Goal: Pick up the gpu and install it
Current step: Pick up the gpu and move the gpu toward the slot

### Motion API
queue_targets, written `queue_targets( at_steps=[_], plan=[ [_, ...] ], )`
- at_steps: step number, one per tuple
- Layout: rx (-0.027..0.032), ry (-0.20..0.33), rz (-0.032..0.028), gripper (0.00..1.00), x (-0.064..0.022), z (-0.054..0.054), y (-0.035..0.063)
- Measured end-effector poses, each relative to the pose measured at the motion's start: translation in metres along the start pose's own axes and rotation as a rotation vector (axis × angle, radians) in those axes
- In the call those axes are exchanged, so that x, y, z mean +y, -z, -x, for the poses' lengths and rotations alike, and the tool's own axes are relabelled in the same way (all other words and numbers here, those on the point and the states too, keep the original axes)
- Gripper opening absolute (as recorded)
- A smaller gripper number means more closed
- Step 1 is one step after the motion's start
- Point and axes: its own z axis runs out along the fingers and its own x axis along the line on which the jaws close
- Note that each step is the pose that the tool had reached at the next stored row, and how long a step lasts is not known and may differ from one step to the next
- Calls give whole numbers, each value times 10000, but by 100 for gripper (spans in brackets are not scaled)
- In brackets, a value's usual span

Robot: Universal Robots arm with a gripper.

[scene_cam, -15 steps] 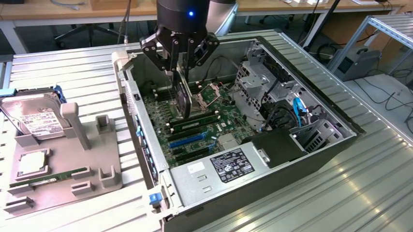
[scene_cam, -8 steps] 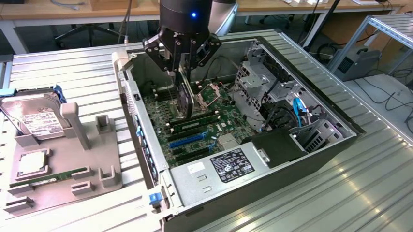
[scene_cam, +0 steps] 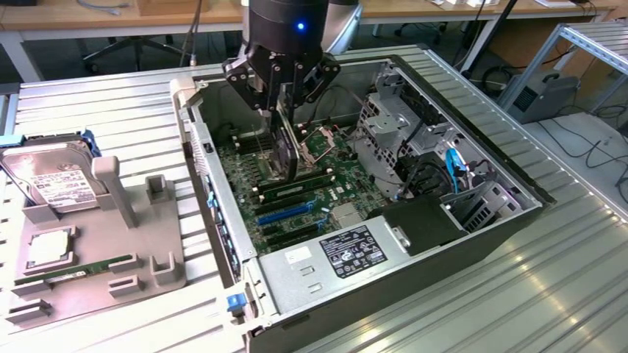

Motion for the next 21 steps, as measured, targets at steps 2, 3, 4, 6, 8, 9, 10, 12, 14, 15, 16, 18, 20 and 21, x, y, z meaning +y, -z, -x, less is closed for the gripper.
queue_targets(
  at_steps=[2,3,4,6,8,9,10,12,14,15,16,18,20,21],
  plan=[
    [0,0,0,27,1,11,-9],
    [0,0,0,27,1,15,-13],
    [0,0,-1,27,1,21,-17],
    [0,0,-1,27,2,31,-26],
    [0,0,0,27,3,42,-35],
    [0,0,-1,27,3,49,-40],
    [0,0,-1,27,3,57,-47],
    [0,0,-1,27,4,67,-57],
    [0,0,-1,27,5,75,-68],
    [1,-1,-3,27,5,78,-72],
    [2,-1,-3,27,5,81,-77],
    [0,0,-1,27,5,87,-87],
    [1,0,-2,27,5,93,-97],
    [1,-1,-2,27,5,95,-102]
  ],
)
